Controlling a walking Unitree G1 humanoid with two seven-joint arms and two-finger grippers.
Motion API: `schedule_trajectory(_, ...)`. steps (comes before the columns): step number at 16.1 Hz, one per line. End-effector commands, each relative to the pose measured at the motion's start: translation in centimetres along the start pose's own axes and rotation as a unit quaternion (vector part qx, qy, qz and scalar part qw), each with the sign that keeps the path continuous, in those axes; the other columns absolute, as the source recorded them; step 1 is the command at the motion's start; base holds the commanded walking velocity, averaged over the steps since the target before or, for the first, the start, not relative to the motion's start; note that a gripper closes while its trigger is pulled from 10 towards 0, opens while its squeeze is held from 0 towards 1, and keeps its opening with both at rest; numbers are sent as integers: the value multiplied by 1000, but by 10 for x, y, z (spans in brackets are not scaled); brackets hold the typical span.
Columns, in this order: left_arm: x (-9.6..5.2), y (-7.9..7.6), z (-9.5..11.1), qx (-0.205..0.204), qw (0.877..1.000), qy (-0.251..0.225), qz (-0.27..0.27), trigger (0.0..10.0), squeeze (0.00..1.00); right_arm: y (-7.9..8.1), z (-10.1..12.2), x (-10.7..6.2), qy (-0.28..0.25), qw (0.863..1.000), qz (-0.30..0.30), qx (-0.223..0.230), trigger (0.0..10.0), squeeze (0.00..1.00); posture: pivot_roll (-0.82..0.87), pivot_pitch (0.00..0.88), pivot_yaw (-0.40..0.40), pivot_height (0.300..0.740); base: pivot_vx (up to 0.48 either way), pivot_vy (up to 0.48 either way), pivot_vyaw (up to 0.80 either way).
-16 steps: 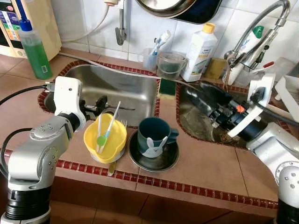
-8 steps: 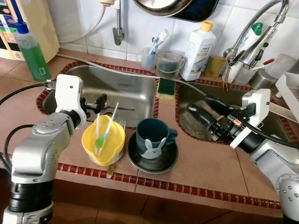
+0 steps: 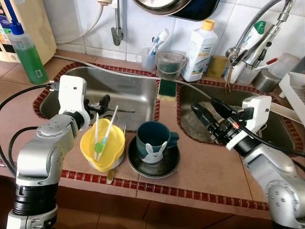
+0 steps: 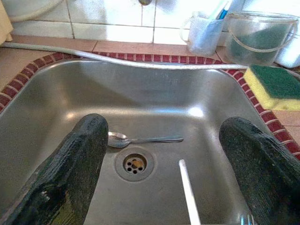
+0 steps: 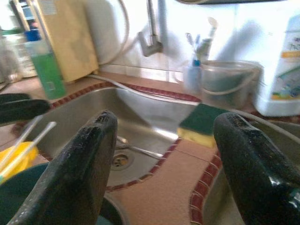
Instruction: Kitchen organization
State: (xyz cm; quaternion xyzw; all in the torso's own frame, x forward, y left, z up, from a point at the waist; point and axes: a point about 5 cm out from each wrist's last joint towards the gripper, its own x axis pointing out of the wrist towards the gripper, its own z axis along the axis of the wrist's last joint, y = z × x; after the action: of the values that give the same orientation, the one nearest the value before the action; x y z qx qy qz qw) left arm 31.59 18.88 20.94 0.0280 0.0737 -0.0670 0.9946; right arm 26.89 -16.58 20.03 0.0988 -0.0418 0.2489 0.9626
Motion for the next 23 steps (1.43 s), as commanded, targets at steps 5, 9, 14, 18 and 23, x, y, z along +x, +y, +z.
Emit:
schedule_trajectory(5, -1, -1, 0, 2, 1000, -4, 5, 10000, 0, -20, 2, 8, -1, 995, -88, -38, 10000, 0, -56, 67, -82, 732, 0, 0, 0)
schedule_trajectory(9, -2, -1, 0, 1, 1000, 1, 5, 10000, 0, 3, 5, 2, 35, 997, 62, -29, 10000, 0, -54, 64, -89, 732, 0, 0, 0)
schedule_trajectory(14, -4, 2, 3, -6, 1000, 0, 2, 10000, 0, 5, 10, -7, 56, 991, 120, -28, 10000, 0, -53, 55, -95, 732, 0, 0, 0)
schedule_trajectory(18, -4, -1, -9, 0, 999, 39, -8, 10000, 0, 2, 12, -9, 70, 988, 135, -25, 10000, 0, -54, 57, -93, 732, 0, 0, 0)
schedule_trajectory(23, -2, -2, -24, -3, 997, 77, -2, 10000, 0, 2, 12, -9, 65, 989, 133, -26, 10000, 0, -58, 63, -84, 732, 0, 0, 0)
